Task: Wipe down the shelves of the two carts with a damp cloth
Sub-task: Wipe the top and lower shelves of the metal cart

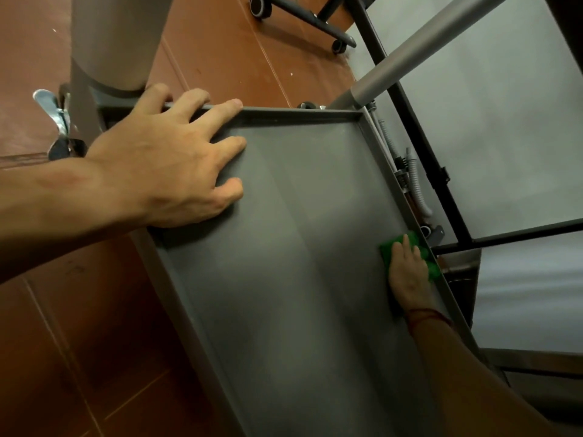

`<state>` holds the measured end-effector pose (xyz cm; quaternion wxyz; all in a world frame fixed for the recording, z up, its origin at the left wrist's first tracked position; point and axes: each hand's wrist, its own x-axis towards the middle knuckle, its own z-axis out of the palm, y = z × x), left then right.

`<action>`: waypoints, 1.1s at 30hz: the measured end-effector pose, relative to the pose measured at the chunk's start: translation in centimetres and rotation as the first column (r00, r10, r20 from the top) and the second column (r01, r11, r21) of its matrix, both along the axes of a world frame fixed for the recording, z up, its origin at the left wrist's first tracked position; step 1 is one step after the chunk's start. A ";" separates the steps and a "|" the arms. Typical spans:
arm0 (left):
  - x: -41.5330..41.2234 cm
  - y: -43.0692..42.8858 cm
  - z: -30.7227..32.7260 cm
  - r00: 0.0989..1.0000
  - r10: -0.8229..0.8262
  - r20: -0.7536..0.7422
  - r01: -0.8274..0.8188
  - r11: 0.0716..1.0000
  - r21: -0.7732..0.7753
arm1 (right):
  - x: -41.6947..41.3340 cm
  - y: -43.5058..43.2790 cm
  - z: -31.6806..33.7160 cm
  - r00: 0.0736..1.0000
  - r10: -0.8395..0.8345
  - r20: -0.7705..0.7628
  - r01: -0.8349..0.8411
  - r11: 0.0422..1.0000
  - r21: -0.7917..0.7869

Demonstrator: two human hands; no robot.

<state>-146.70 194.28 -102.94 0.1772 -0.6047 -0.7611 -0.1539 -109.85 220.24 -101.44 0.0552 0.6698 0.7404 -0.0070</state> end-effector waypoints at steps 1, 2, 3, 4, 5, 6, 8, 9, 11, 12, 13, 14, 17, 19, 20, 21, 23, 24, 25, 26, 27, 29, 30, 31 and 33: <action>-0.1 0.0 0.0 1.000 0.000 -0.002 0.000 1.000 0.000 | -0.9 -0.4 -0.3 0.998 0.055 0.007 -0.055 0.998 0.011; -0.1 0.1 -0.1 1.000 -0.003 -0.005 0.003 1.000 -0.003 | -2.2 -1.3 -0.3 0.992 0.125 0.017 -0.125 0.992 0.019; -0.2 0.1 -0.2 1.000 -0.005 -0.011 0.005 1.000 -0.006 | -3.5 -2.5 -0.3 0.980 0.200 0.017 -0.200 0.979 0.028; -0.2 0.1 -0.3 1.000 -0.005 -0.014 0.005 1.000 -0.005 | -4.9 -4.1 0.0 0.964 0.267 -0.002 -0.267 0.963 0.028; -0.1 0.1 -0.3 1.000 -0.005 -0.012 0.005 1.000 0.001 | -6.1 -5.9 0.3 0.949 0.310 -0.050 -0.310 0.951 0.016; -0.1 0.2 -0.3 1.000 -0.006 -0.005 0.006 1.000 0.009 | -7.3 -7.9 0.7 0.937 0.334 -0.104 -0.337 0.942 -0.003; -0.1 0.3 -0.4 1.000 -0.009 0.014 0.009 1.000 0.014 | -9.3 -12.3 1.3 0.912 0.391 -0.122 -0.400 0.915 -0.059; 0.0 0.3 -0.4 1.000 -0.012 0.027 0.011 1.000 0.016 | -9.9 -14.6 1.6 0.895 0.439 -0.083 -0.445 0.893 -0.072; 0.0 0.4 -0.4 0.998 -0.019 0.056 0.017 0.999 0.034 | -10.4 -19.4 2.0 0.824 0.565 -0.048 -0.566 0.820 -0.079; 0.1 0.4 -0.4 0.998 -0.023 0.062 0.020 0.999 0.045 | -10.3 -21.6 2.2 0.794 0.605 -0.062 -0.608 0.788 -0.096; 0.1 0.3 -0.5 0.998 -0.027 0.061 0.023 0.998 0.055 | -10.3 -23.8 2.5 0.770 0.632 -0.088 -0.638 0.761 -0.121; 0.1 0.2 -0.5 0.998 -0.032 0.057 0.029 0.998 0.063 | -10.2 -25.7 2.8 0.757 0.643 -0.115 -0.653 0.742 -0.151; 0.0 -0.2 -0.5 0.997 -0.048 0.066 0.043 0.997 0.069 | -10.2 -28.7 3.5 0.732 0.662 -0.160 -0.681 0.706 -0.194; -0.1 -0.5 -0.2 0.996 -0.062 0.065 0.059 0.997 0.051 | -10.1 -28.6 3.8 0.726 0.669 -0.160 -0.687 0.697 -0.206; -0.1 -0.5 0.0 0.995 -0.072 0.070 0.069 0.997 0.043 | -9.9 -28.2 3.8 0.717 0.681 -0.148 -0.696 0.690 -0.199; -0.2 -0.6 0.1 0.994 -0.077 0.077 0.074 0.997 0.033 | -9.7 -27.7 3.7 0.703 0.699 -0.130 -0.710 0.678 -0.191; -0.2 -0.6 0.2 0.993 -0.074 0.095 0.074 0.997 0.006 | -9.0 -25.6 3.0 0.691 0.715 -0.107 -0.722 0.672 -0.164; -0.2 -0.5 0.2 0.993 -0.069 0.100 0.070 0.998 -0.003 | -8.7 -23.9 2.7 0.700 0.708 -0.093 -0.713 0.687 -0.137; -0.3 -0.4 0.3 0.993 -0.063 0.103 0.064 0.998 -0.008 | -8.5 -21.8 2.3 0.725 0.686 -0.070 -0.689 0.717 -0.105; -0.3 -0.2 0.4 0.993 -0.059 0.098 0.060 0.998 -0.013 | -8.5 -19.6 2.1 0.766 0.641 -0.049 -0.643 0.763 -0.070; -0.4 -0.1 0.4 0.995 -0.055 0.089 0.058 0.998 -0.028 | -8.5 -17.4 1.8 0.818 0.574 -0.043 -0.575 0.817 -0.044; -0.4 -0.1 0.3 0.997 -0.027 0.078 0.033 0.996 -0.081 | -8.5 -13.8 1.7 0.899 0.433 -0.071 -0.436 0.900 -0.029; -0.2 0.0 0.3 0.997 -0.012 0.075 0.020 0.994 -0.103 | -8.3 -12.4 1.7 0.919 0.383 -0.095 -0.386 0.922 -0.017; 0.0 -0.1 0.4 0.997 -0.002 0.077 0.012 0.992 -0.125 | -8.2 -11.4 1.7 0.928 0.354 -0.117 -0.357 0.934 -0.007; 0.1 -0.2 1.0 0.996 0.036 0.086 -0.021 0.984 -0.175 | -8.3 -10.7 1.5 0.929 0.344 -0.137 -0.348 0.937 -0.003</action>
